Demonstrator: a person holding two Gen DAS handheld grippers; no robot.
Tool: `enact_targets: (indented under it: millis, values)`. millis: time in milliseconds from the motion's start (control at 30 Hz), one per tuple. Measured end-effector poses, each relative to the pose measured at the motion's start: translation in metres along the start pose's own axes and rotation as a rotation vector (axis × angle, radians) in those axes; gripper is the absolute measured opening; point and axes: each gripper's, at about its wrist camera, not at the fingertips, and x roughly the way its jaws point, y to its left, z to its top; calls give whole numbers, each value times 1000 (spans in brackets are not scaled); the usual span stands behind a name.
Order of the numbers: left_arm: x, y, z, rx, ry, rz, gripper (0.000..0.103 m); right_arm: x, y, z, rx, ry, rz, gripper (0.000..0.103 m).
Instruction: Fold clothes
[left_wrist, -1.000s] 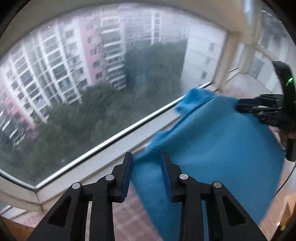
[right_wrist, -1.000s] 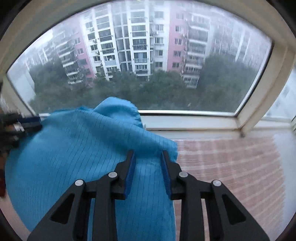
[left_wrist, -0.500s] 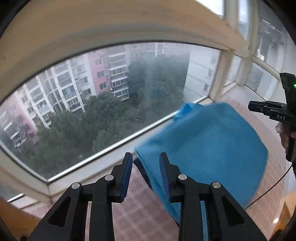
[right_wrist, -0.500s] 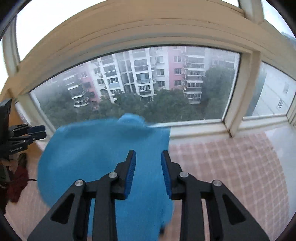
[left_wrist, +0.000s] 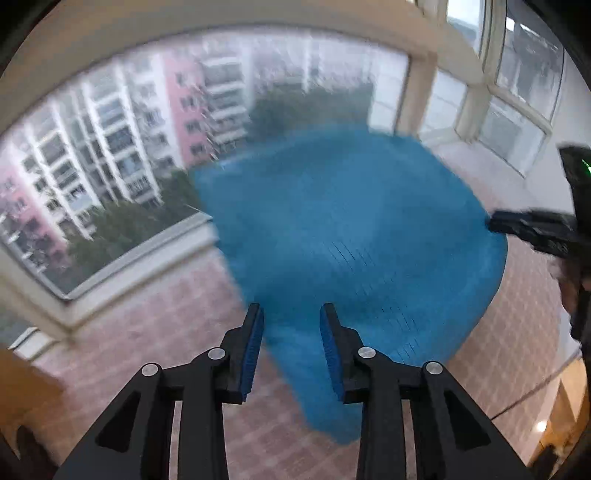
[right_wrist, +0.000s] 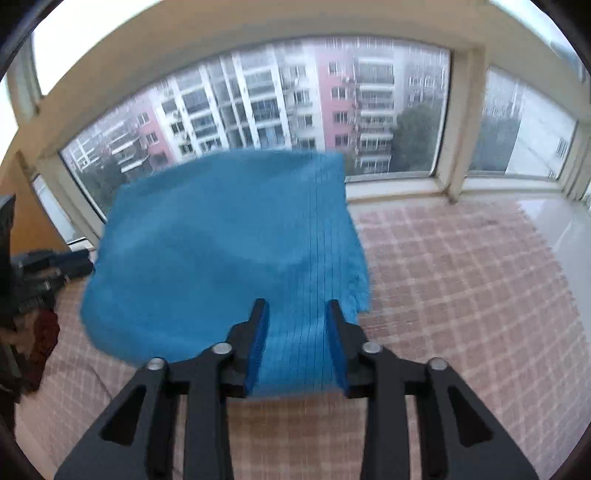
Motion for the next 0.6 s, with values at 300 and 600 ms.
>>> enact_targets:
  millis: [300, 600]
  values:
    - [-117, -11, -72, -128, -65, 13, 77, -85, 60, -89, 97, 15, -36, 71]
    - [-162, 1, -176, -114, 0, 146, 77, -151, 147, -160, 68, 6, -182, 71]
